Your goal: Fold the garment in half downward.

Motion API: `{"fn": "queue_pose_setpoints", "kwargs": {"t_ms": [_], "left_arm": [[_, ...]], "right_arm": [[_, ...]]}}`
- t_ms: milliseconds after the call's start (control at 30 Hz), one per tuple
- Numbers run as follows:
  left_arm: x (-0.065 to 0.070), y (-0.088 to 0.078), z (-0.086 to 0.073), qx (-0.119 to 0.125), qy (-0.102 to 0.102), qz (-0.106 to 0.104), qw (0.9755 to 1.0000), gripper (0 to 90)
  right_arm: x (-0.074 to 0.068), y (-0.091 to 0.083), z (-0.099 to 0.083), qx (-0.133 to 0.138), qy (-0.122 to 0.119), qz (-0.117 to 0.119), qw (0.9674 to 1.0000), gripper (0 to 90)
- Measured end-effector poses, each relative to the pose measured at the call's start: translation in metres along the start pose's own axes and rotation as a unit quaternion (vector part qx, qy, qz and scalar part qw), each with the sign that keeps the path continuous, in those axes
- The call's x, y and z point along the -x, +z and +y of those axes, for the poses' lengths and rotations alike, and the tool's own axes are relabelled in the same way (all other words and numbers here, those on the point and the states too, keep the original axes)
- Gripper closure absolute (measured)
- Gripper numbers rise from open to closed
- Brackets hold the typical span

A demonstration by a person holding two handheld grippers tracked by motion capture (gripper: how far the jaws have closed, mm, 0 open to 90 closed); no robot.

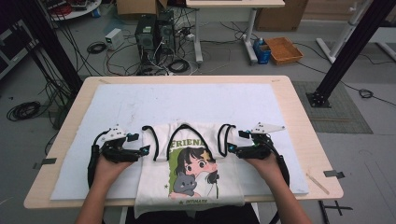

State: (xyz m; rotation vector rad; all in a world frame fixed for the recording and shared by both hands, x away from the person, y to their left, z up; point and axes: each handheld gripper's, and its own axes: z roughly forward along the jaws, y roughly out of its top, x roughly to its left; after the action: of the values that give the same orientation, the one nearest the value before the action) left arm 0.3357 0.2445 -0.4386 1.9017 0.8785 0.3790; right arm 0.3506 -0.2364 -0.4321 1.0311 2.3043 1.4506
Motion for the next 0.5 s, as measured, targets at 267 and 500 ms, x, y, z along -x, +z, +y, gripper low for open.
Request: {"fn": "queue_pose_setpoints", "kwargs": {"t_ms": [267,500], "left_arm": [[-0.006,0.008,0.004,-0.009,-0.006,0.013,0.9999,25.7],[-0.012,0.009,0.007,0.015,-0.018,0.024,0.9995,25.7]], "right_arm": [[0.011,-0.004,0.003,-0.002,0.012,-0.025,0.9996,21.2],[0.017,-0.005,0.007,0.001,0.014,-0.036,0.9992,21.2]]}}
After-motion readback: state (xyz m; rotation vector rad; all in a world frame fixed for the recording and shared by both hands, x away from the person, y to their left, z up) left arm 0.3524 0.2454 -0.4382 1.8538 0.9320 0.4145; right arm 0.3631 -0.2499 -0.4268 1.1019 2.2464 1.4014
